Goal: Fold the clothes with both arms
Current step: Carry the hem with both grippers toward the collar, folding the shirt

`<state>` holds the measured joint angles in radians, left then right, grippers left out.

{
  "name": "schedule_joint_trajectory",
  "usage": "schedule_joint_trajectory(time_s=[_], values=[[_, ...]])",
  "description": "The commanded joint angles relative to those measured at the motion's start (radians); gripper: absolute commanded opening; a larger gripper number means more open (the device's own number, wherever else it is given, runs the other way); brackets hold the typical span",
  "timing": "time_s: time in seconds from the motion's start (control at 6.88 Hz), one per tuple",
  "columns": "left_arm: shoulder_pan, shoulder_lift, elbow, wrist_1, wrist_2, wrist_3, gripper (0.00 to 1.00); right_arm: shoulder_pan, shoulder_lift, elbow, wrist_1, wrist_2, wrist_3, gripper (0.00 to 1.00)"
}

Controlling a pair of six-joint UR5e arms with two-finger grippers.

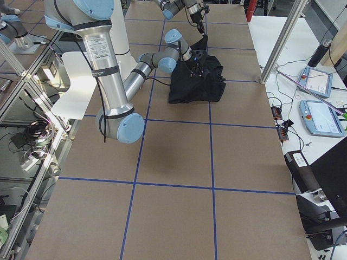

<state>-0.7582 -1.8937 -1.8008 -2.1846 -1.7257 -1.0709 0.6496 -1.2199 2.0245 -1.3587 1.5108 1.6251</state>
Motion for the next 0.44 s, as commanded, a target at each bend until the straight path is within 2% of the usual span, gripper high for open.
schedule_joint_trajectory(time_s=[0.0,0.29], values=[[-0.023,-0.079,0.153,-0.003,0.0,0.073,0.0,0.034,0.061,-0.116,0.001,0.0,-0.024,0.0],[-0.024,-0.117,0.247,-0.006,0.021,0.144,0.0,0.06,0.134,-0.249,0.004,0.002,-0.043,0.0]])
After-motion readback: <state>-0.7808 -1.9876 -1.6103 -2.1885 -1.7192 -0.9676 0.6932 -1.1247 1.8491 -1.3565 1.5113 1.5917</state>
